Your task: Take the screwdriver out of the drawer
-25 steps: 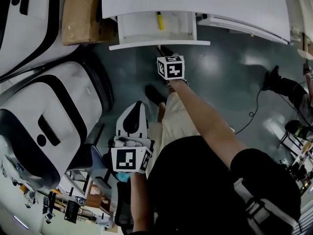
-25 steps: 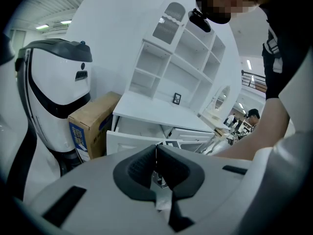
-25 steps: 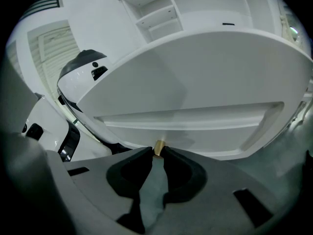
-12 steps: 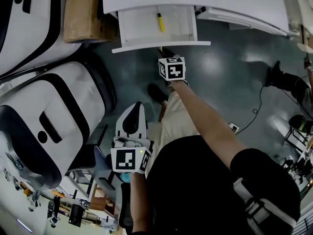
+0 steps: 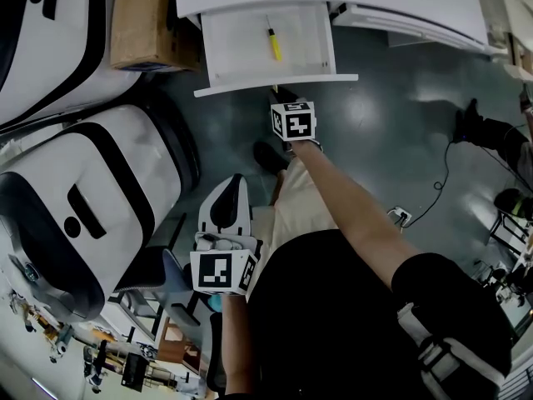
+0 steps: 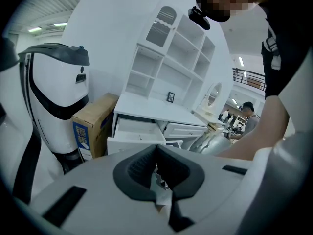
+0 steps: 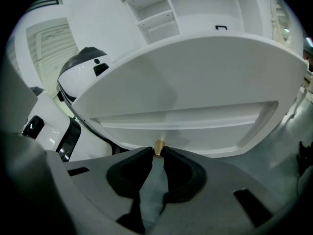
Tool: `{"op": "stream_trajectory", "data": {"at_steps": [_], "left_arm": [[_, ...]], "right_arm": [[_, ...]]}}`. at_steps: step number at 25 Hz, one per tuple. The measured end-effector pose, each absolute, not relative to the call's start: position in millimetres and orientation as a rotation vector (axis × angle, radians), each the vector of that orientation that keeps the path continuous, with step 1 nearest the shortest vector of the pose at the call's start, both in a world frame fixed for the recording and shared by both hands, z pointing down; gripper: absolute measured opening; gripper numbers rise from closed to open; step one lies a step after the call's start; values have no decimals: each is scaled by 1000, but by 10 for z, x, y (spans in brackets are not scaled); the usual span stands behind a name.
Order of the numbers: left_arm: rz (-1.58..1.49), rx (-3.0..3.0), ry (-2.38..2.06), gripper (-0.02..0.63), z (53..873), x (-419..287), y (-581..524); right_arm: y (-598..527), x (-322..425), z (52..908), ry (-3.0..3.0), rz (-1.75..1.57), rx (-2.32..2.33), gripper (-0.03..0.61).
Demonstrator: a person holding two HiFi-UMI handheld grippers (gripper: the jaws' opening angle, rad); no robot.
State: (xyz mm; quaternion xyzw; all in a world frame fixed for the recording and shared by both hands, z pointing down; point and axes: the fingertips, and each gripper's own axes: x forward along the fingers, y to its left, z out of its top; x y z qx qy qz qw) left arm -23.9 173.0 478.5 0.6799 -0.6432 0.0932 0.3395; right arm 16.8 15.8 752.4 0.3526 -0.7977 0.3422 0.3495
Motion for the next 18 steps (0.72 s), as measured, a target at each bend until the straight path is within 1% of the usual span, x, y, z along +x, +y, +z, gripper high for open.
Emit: {"op": "stream_trajectory", "data": {"at_steps": [14,18], "left_arm": [[259,1797,-1676,23,4739,-308,1980],[256,1807,-1680,23,4713,-300,2030]], "right_arm": [[374,232,7520,-2040,901,955,91],[374,247,7509,-2015,963,986,94]]}}
